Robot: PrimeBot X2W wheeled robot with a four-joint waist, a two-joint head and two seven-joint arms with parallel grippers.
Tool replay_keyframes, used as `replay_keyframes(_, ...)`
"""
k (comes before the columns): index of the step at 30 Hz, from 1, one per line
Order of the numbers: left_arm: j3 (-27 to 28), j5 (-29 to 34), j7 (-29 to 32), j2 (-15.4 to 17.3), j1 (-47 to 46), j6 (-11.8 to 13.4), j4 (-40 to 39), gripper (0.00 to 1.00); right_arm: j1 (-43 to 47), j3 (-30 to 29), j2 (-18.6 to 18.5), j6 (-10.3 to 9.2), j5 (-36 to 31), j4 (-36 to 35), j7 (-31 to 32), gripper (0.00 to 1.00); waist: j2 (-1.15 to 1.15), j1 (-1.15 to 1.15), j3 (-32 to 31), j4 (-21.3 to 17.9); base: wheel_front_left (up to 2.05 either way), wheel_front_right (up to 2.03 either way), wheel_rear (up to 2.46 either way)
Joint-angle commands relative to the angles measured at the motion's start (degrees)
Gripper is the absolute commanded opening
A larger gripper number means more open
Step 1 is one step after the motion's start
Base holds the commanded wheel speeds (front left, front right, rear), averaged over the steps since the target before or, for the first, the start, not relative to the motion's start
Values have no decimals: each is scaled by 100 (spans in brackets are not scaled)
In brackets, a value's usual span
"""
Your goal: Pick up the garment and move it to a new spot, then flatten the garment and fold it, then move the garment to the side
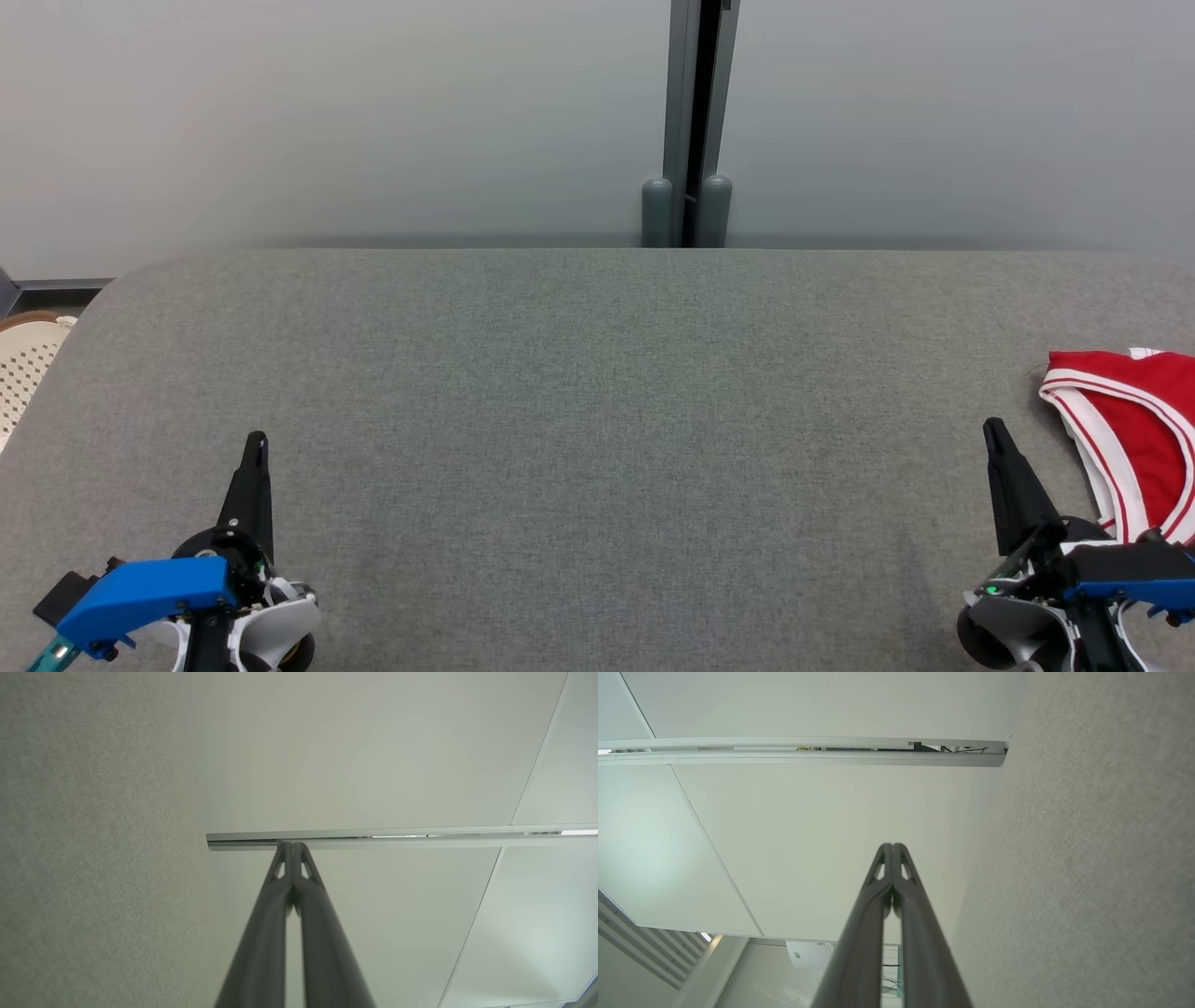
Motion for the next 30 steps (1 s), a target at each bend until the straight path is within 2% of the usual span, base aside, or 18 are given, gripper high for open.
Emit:
replay_keyframes(1,9,-14,23,3,-55,-18,-27,0,69,-11,-31,2,14,-22,25,0,0,0,0,0,0,0,0)
replay_keyframes(30,9,-14,22,3,-55,-18,-28,0,69,-10,-32,2,15,-22,24,0,0,0,0,0,0,0,0)
